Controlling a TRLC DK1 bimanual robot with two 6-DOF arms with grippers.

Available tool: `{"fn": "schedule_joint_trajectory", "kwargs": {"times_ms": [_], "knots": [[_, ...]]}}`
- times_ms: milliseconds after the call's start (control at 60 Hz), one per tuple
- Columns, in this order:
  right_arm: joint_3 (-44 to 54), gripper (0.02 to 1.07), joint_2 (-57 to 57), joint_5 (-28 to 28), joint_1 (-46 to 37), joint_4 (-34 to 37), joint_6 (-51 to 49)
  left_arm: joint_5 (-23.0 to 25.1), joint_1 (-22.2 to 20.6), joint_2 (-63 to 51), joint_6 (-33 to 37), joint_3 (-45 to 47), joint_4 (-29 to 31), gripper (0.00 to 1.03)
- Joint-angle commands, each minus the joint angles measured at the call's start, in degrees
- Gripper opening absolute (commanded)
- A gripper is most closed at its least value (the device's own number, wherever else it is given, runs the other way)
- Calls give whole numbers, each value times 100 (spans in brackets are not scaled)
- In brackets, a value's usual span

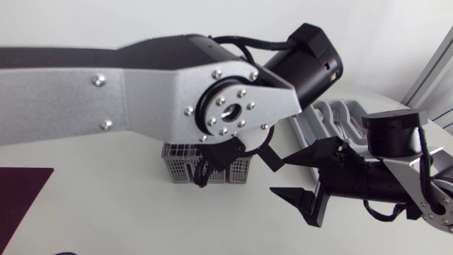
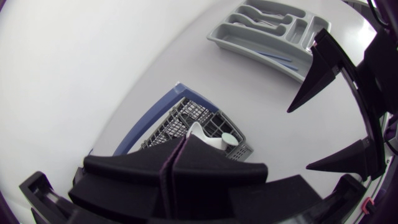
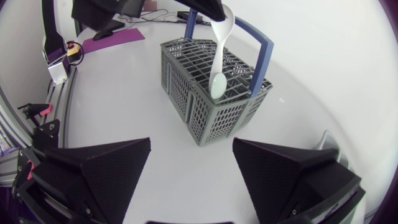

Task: Unload the cutlery basket into the drawer organizer.

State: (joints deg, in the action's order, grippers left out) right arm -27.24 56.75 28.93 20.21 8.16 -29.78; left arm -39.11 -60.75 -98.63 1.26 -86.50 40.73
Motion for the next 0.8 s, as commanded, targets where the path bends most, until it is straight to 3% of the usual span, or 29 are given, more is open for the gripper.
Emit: {"fn": "schedule_joint_trajectory", "kwargs": {"times_ms": [0,383,550,783], "knots": [[184,97,143,60,45,-104,60,-123,72,-139,-108,-359,111,16],[255,97,82,254,-263,-148,-168,-26,72,-77,-108,-1132,673,16],[378,97,-762,245,-430,-201,-37,1152,459,90,-398,-1431,919,16],[747,97,-1993,-133,-447,-271,51,3402,1478,-95,-917,-1475,902,16]]}}
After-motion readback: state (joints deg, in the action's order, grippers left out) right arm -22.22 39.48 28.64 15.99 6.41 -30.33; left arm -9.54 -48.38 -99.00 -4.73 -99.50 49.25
